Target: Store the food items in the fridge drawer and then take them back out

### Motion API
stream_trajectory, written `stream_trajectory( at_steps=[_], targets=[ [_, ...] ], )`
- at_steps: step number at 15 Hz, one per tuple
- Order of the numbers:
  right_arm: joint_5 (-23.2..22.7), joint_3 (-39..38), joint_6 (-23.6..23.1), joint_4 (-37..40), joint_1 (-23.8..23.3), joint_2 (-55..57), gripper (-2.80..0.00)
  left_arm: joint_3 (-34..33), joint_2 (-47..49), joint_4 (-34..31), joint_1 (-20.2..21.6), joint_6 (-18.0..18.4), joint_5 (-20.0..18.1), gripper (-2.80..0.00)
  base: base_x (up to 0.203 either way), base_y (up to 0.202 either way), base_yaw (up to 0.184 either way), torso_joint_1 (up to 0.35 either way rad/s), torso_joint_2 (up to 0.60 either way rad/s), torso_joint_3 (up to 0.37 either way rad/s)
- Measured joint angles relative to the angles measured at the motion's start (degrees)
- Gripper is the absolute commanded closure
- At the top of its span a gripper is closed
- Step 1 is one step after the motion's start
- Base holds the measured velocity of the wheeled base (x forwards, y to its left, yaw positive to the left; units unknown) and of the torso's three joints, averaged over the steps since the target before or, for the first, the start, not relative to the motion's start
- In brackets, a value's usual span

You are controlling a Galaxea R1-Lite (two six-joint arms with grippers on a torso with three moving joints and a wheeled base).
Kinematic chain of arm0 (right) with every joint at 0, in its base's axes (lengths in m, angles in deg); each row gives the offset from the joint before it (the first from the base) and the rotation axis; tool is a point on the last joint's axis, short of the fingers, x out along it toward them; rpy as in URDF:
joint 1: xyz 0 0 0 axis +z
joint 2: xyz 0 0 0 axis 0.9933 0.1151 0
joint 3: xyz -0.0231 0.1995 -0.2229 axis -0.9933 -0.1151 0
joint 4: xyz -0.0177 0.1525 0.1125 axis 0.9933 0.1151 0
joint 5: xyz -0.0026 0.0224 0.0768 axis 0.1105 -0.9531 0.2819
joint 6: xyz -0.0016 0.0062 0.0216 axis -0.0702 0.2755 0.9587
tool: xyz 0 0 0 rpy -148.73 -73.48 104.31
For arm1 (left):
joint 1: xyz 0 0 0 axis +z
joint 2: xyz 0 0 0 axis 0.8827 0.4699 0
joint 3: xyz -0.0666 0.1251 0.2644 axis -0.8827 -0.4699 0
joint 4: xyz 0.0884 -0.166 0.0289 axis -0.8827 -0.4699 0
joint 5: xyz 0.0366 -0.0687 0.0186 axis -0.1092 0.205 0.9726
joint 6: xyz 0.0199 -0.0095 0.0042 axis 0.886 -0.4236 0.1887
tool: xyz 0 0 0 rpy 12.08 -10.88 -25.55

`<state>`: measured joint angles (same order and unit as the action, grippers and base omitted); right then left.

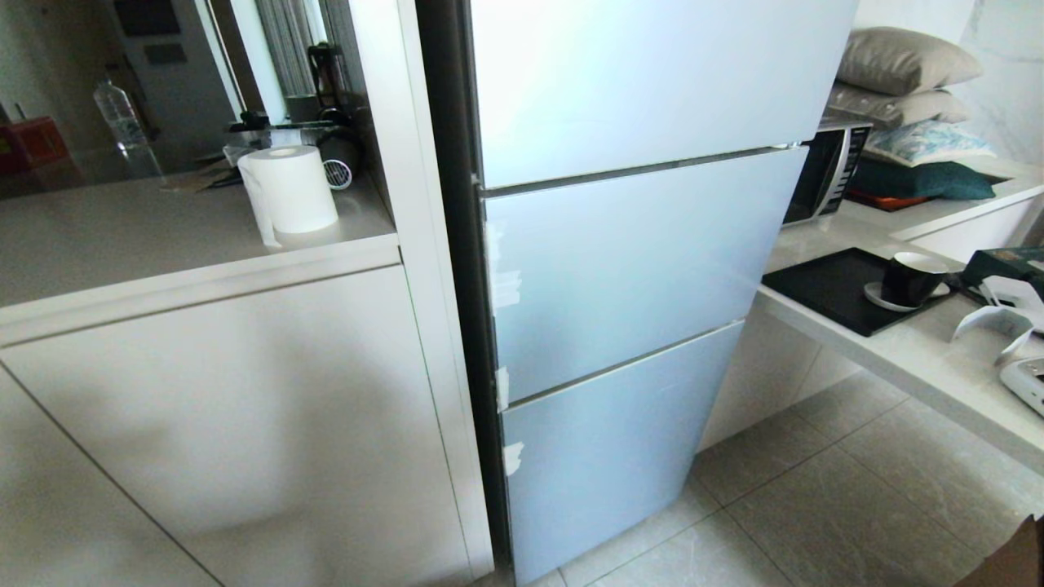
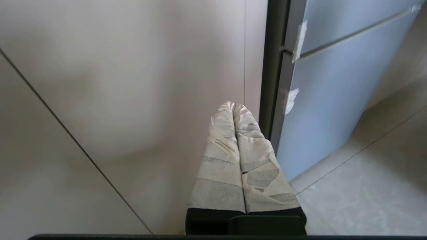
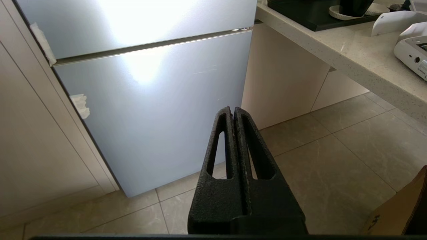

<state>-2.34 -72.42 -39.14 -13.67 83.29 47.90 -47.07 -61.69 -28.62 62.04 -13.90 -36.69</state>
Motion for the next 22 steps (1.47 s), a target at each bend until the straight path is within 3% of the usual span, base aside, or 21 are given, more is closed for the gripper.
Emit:
stream_trajectory(
  at_steps=[3,5,8,11,15,18,20,22],
  targets=[
    [0.0,0.0,0.0,0.0,0.0,0.0,0.0,6.6,0.8,1.3,0.0,-2.1,-3.8,0.0,0.0,0.0,0.0,0.0,0.0,0.0],
    [0.0,0.0,0.1,0.0,0.0,0.0,0.0,12.1,5.3,1.5,-0.3,-7.5,-5.3,0.0,0.0,0.0,0.0,0.0,0.0,0.0],
    [0.0,0.0,0.0,0.0,0.0,0.0,0.0,17.4,18.9,4.2,-3.6,-19.1,-8.4,0.0,0.0,0.0,0.0,0.0,0.0,0.0],
    [0.0,0.0,0.0,0.0,0.0,0.0,0.0,19.4,36.4,13.2,-8.5,-27.9,-10.4,0.0,0.0,0.0,0.0,0.0,0.0,0.0],
    [0.0,0.0,0.0,0.0,0.0,0.0,0.0,21.0,63.1,32.9,-12.1,-31.8,-11.4,0.0,0.0,0.0,0.0,0.0,0.0,0.0],
    [0.0,0.0,0.0,0.0,0.0,0.0,0.0,25.3,81.2,49.4,-14.1,-34.0,-7.9,0.0,0.0,0.0,0.0,0.0,0.0,0.0],
    [0.0,0.0,0.0,0.0,0.0,0.0,0.0,32.4,89.9,57.4,-17.9,-39.1,-0.9,0.0,0.0,0.0,0.0,0.0,0.0,0.0],
    [0.0,0.0,0.0,0.0,0.0,0.0,0.0,39.3,97.2,60.2,-21.7,-42.9,6.3,0.0,0.0,0.0,0.0,0.0,0.0,0.0]
  ],
)
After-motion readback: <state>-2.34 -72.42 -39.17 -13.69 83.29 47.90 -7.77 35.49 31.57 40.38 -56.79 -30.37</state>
